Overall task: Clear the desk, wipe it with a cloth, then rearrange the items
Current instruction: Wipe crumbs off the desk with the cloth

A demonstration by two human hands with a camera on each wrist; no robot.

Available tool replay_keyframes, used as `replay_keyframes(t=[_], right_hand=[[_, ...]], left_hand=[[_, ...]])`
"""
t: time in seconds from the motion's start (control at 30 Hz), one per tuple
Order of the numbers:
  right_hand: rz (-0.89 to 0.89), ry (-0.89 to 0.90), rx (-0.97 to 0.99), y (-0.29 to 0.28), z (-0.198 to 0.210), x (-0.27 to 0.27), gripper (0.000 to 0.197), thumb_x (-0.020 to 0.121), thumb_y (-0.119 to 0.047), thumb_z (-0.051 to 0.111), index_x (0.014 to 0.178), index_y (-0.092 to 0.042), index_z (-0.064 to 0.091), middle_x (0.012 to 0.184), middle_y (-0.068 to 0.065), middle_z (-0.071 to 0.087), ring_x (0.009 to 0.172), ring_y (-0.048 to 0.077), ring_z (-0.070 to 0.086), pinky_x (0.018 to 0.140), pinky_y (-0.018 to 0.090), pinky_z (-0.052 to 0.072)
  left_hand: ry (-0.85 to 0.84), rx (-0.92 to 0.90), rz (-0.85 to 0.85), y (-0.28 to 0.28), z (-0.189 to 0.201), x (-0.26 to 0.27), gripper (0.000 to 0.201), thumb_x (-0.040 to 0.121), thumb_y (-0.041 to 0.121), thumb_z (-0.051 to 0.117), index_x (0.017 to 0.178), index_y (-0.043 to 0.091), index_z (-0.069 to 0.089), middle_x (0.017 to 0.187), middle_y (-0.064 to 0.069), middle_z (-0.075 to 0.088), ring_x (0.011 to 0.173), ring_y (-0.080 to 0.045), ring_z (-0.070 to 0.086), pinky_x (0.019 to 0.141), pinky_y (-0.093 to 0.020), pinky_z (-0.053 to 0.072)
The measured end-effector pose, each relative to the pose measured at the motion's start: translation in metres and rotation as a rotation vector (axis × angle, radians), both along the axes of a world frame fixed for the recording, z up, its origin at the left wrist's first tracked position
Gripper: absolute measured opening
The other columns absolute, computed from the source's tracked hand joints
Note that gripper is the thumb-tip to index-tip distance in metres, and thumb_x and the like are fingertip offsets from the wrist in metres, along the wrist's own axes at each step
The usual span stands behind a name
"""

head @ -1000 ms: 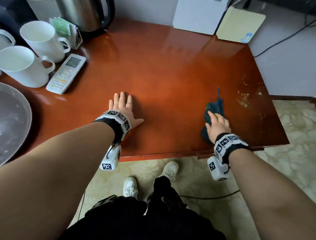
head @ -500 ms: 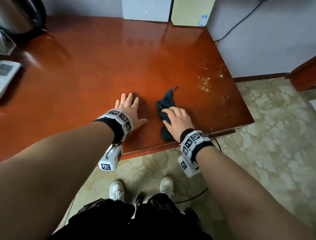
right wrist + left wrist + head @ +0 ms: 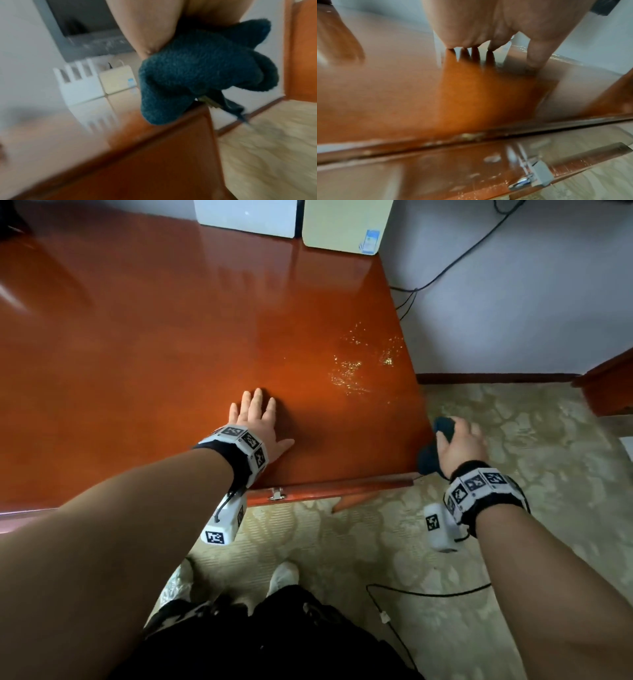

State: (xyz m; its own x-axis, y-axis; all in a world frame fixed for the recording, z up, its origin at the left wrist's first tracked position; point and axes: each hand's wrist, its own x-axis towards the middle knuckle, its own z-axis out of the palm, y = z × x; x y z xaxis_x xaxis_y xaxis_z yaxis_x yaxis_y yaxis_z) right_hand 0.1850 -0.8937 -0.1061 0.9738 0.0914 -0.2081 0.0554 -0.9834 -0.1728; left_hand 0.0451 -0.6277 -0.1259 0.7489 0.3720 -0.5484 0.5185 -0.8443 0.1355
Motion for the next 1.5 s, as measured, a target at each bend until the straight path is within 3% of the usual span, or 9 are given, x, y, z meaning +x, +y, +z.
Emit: replay_keyframes(t=[0.2,0.37,0.53,0.73,0.87,0.97,1.03,1.23,1.5], right_hand=[[0.53,0.008,0.044,0.079,0.024,-0.018,0.041,0.096,-0.035,0.042,0.135,-0.026,0.042,0.137,0.008,0.043,0.128,0.03,0.036,0.105,0.039,0.031],[0.809,0.166,0.029,0.128,-0.008,-0.05,0.044,0.095,-0.037,0.046,0.136,-0.025,0.041,0.137,0.007,0.044,0.132,0.028,0.032,0.106,0.035,0.029],[0.706,0.156,0.056,0.098,-0.023,-0.025,0.043,0.095,-0.033,0.047,0.136,-0.019,0.042,0.137,0.011,0.044,0.131,0.03,0.033,0.106,0.034,0.028],[0.271,0.126,0.013,0.035,-0.013,0.027,0.044,0.096,-0.028,0.045,0.137,-0.013,0.04,0.138,0.019,0.04,0.127,0.038,0.039,0.104,0.04,0.033],[0.187,0.125,0.272,0.043,0.012,0.04,0.041,0.097,-0.025,0.045,0.133,-0.004,0.042,0.132,0.019,0.048,0.12,0.035,0.048,0.096,0.035,0.039],[0.17,0.222,0.551,0.066,0.04,0.039,0.036,0.098,-0.027,0.043,0.13,-0.013,0.042,0.113,0.007,0.052,0.108,0.024,0.052,0.083,0.022,0.036],[0.169,0.316,0.622,0.08,0.049,0.037,0.036,0.097,-0.032,0.044,0.131,-0.018,0.043,0.116,0.005,0.052,0.11,0.025,0.052,0.089,0.025,0.041],[0.248,0.194,0.061,0.076,0.031,0.033,0.045,0.097,-0.037,0.039,0.139,-0.021,0.037,0.144,0.011,0.033,0.131,0.032,0.036,0.105,0.042,0.034],[0.577,0.207,-0.153,0.113,0.003,-0.003,0.053,0.092,-0.053,0.04,0.139,-0.032,0.031,0.147,0.004,0.025,0.132,0.03,0.026,0.106,0.044,0.031]], left_hand=[[0.018,0.033,0.13,-0.01,0.001,0.008,0.092,0.089,0.058,0.046,0.151,0.014,-0.006,0.158,-0.006,-0.016,0.146,-0.026,-0.014,0.12,-0.04,-0.005],[-0.009,0.029,0.124,-0.001,-0.008,-0.008,0.098,0.085,0.063,0.046,0.151,0.014,-0.007,0.158,-0.001,-0.017,0.147,-0.021,-0.011,0.121,-0.035,-0.001],[0.064,0.021,0.09,0.003,-0.004,-0.007,0.102,0.084,0.064,0.048,0.15,0.015,-0.011,0.157,0.0,-0.02,0.147,-0.019,-0.013,0.12,-0.033,-0.002],[0.106,0.038,0.088,0.001,-0.003,-0.004,0.103,0.084,0.065,0.046,0.15,0.014,-0.014,0.157,-0.001,-0.022,0.147,-0.02,-0.014,0.12,-0.034,-0.002],[0.126,0.039,0.093,0.0,0.001,0.0,0.103,0.084,0.063,0.049,0.15,0.013,-0.012,0.157,-0.001,-0.021,0.147,-0.02,-0.013,0.12,-0.034,-0.001],[0.117,0.03,0.096,0.007,0.002,0.001,0.099,0.085,0.056,0.053,0.151,0.014,-0.008,0.158,-0.001,-0.017,0.147,-0.02,-0.009,0.121,-0.036,0.005],[0.104,0.018,0.11,0.013,0.005,0.001,0.091,0.088,0.05,0.054,0.152,0.017,-0.002,0.159,0.001,-0.012,0.148,-0.019,-0.005,0.121,-0.038,0.01],[0.096,0.051,0.185,0.02,0.015,-0.001,0.073,0.09,0.047,0.051,0.149,0.018,0.018,0.16,-0.006,0.001,0.147,-0.026,0.007,0.119,-0.04,0.016],[0.016,0.038,0.297,0.024,0.012,-0.001,0.075,0.09,0.047,0.051,0.15,0.018,0.016,0.159,-0.007,0.001,0.147,-0.027,0.0,0.121,-0.039,0.011]])
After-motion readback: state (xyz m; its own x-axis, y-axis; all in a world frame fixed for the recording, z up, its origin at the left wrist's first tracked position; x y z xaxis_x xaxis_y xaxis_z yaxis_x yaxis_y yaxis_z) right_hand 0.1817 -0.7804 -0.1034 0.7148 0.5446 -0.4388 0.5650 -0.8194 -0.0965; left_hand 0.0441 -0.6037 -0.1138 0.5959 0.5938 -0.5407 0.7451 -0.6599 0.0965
